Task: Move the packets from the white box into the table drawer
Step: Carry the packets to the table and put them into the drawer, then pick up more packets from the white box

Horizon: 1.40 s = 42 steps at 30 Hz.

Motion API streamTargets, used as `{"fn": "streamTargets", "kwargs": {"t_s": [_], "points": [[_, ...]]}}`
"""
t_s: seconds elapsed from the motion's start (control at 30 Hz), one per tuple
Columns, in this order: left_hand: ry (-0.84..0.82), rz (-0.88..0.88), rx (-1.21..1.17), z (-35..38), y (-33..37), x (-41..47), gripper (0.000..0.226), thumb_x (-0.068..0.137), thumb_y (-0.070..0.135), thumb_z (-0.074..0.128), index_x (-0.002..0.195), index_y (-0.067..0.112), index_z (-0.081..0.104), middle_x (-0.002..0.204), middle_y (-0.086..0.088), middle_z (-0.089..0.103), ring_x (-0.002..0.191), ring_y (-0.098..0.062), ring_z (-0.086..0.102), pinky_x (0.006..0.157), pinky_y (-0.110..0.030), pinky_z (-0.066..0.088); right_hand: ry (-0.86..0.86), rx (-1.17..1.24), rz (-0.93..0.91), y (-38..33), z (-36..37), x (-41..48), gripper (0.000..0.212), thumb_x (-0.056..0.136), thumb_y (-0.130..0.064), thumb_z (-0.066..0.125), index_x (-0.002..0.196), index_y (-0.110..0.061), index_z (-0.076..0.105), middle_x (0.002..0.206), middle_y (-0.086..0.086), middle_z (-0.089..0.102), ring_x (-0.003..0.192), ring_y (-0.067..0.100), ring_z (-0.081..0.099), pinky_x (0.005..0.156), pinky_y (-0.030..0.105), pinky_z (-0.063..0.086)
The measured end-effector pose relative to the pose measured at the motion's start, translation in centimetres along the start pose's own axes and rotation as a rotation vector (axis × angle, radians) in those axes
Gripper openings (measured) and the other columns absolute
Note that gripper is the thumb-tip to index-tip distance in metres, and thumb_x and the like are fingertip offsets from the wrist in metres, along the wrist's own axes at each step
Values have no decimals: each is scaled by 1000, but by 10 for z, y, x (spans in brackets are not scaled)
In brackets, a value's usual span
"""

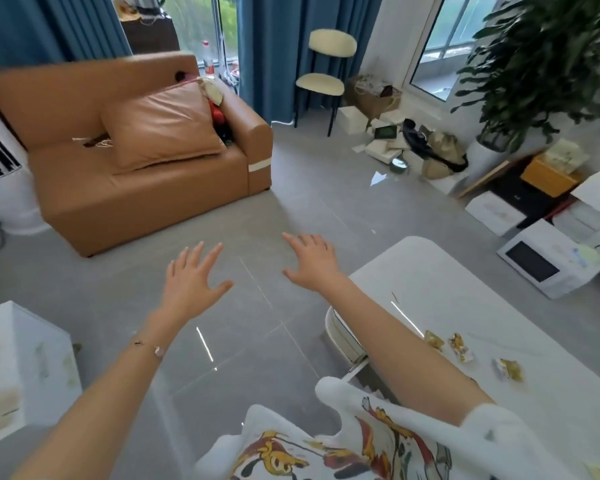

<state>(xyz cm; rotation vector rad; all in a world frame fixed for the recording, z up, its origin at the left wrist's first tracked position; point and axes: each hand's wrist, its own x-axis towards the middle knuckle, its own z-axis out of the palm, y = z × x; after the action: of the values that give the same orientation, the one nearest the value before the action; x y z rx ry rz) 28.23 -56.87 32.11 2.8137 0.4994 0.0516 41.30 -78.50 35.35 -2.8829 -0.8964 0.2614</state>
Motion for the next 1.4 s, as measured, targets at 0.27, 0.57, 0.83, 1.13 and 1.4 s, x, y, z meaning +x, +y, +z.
{"fn": "streamTargets", "kwargs": {"t_s": [0.27, 0.57, 0.83, 1.13, 1.4], "points": [[71, -214, -15, -34, -96, 7, 77, 87, 60, 51, 151, 40, 12, 160, -4, 11, 147, -28, 6, 117, -46, 11, -41, -46, -260, -119, 9, 90, 78, 86, -50, 55, 151, -32, 15, 152, 6, 29, 140, 29, 23, 109, 44, 25], [175, -535, -138, -47, -181, 48, 81, 87, 56, 55, 151, 38, 10, 161, -5, 2, 146, -29, 5, 116, -46, 13, -43, -59, -569, -217, 17, 208, 80, 84, -51, 59, 150, -32, 19, 147, 3, 35, 137, 28, 29, 107, 41, 28], [256, -856, -171, -48, -235, 74, 84, 85, 60, 54, 152, 37, 9, 161, -6, 4, 146, -30, 8, 115, -46, 15, -123, -57, -908, -290, 14, 292, 78, 86, -45, 58, 151, -31, 18, 151, 2, 28, 138, 26, 26, 109, 39, 23], [314, -1187, -177, -55, -303, 36, 82, 84, 65, 49, 152, 32, 17, 161, -3, 6, 146, -31, 11, 114, -48, 16, -316, -90, -1232, -410, 40, 337, 73, 88, -45, 57, 150, -35, 20, 153, 2, 27, 141, 25, 21, 112, 43, 23], [306, -1312, -157, -65, -428, 2, 79, 87, 60, 52, 152, 30, 18, 160, -5, 14, 145, -30, 16, 115, -48, 20, -370, -162, -1358, -550, 79, 358, 71, 90, -47, 54, 150, -36, 19, 153, 1, 29, 142, 24, 22, 111, 40, 22]]}}
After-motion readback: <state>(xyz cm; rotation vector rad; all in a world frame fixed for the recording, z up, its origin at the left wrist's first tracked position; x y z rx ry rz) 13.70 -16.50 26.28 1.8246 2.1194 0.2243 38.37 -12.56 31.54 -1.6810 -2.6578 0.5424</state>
